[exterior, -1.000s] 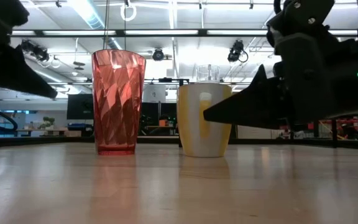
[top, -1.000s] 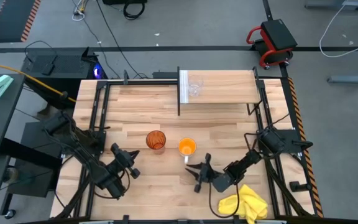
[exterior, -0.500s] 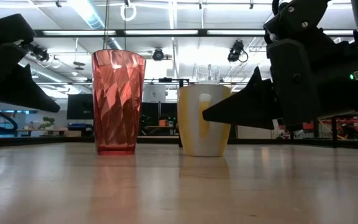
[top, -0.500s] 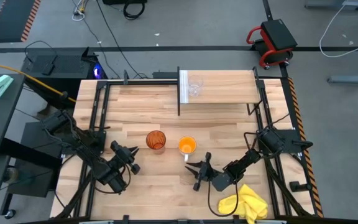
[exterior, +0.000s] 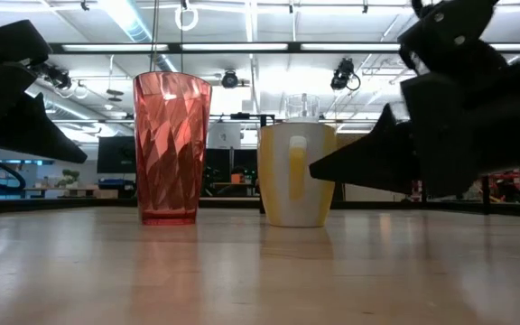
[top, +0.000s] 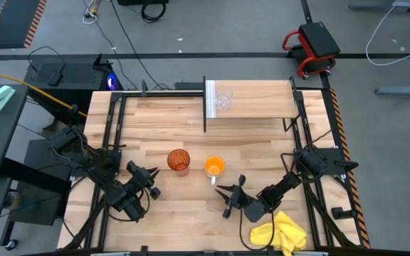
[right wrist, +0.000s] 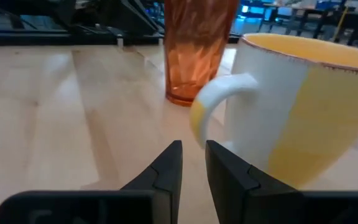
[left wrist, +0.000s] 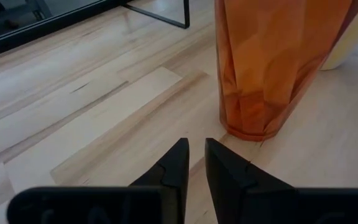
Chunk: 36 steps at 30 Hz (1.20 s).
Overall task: Stack small to large cups/mugs on shelf
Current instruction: Put the yellow cup on the shelf
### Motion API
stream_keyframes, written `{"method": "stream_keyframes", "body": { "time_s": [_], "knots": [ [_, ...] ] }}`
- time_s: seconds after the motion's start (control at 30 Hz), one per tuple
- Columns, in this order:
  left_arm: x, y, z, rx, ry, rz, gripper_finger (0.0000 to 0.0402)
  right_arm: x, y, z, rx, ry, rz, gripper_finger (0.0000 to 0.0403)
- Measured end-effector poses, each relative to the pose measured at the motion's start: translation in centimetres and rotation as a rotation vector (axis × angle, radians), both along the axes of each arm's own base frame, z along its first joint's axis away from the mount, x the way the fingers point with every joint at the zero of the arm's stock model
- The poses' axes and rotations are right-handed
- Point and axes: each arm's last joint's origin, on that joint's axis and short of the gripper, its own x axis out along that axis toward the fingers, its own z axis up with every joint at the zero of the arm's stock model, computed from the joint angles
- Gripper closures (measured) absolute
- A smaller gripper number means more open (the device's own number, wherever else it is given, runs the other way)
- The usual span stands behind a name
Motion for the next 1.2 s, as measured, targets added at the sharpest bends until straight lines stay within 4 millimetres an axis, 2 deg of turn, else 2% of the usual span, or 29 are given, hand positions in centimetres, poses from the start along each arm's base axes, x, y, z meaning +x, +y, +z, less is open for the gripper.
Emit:
{"method": "stream_keyframes", "body": {
  "time_s": [0.23,1.0,1.2],
  "knots": [
    [0.0,0.0,0.0,-0.001,-0.001,0.000,0.0339,1.1,-1.6,-0.2,0.054,0.021,0.027,0.0324],
    [0.0,0.0,0.0,-0.001,-0.001,0.000,0.0336,1.4,-1.5,0.4,0.025,-0.007,0.043,0.0324],
    [0.0,0.0,0.0,-0.001,-0.001,0.000,0.0335,1.8,-2.4,0.4,0.029,-0.013,0.011,0.0324]
  ]
}}
